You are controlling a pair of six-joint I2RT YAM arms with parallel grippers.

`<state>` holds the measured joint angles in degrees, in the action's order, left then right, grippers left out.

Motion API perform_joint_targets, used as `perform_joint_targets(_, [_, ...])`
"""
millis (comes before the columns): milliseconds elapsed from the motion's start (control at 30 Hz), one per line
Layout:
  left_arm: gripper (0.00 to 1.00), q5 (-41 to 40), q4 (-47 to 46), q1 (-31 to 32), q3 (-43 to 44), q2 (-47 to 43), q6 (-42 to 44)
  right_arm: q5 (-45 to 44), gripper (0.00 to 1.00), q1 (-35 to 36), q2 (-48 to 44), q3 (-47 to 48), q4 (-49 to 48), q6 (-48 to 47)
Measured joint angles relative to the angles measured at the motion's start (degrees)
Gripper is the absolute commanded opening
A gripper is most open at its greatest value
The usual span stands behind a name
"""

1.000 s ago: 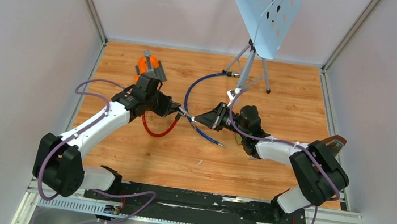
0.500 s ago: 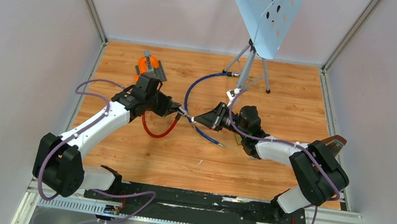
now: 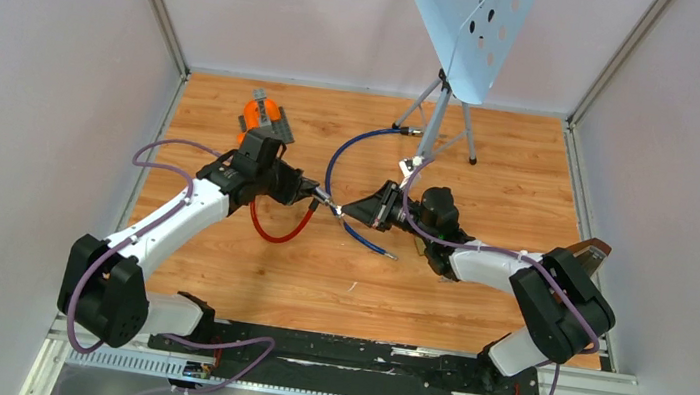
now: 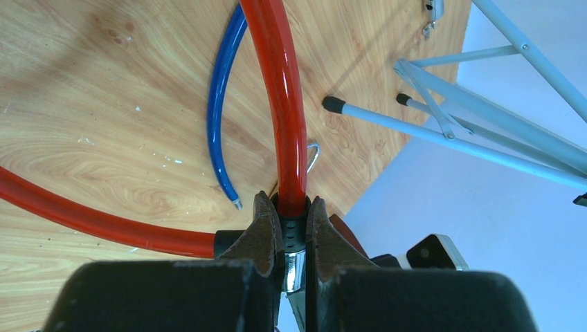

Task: Unlock with the key

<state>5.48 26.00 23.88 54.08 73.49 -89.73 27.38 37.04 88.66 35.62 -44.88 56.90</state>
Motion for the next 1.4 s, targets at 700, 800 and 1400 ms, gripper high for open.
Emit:
perform_joint_targets(700, [0.0, -0.1, -0.6, -0.1, -0.4, 0.0, -0.4, -2.6, 0.0, 0.1, -1.0, -0.2, -0.1, 0.0])
perform_joint_targets(800, [0.0, -0.1, -0.6, -0.1, -0.4, 0.0, -0.5, -2.7, 0.0, 0.2, -1.0, -0.2, -0.1, 0.0])
perform_joint_targets(1400, [0.0, -0.2, -0.6, -0.1, -0.4, 0.0, -0.9, -2.9, 0.0, 0.8, -1.0, -0.2, 0.0, -0.6])
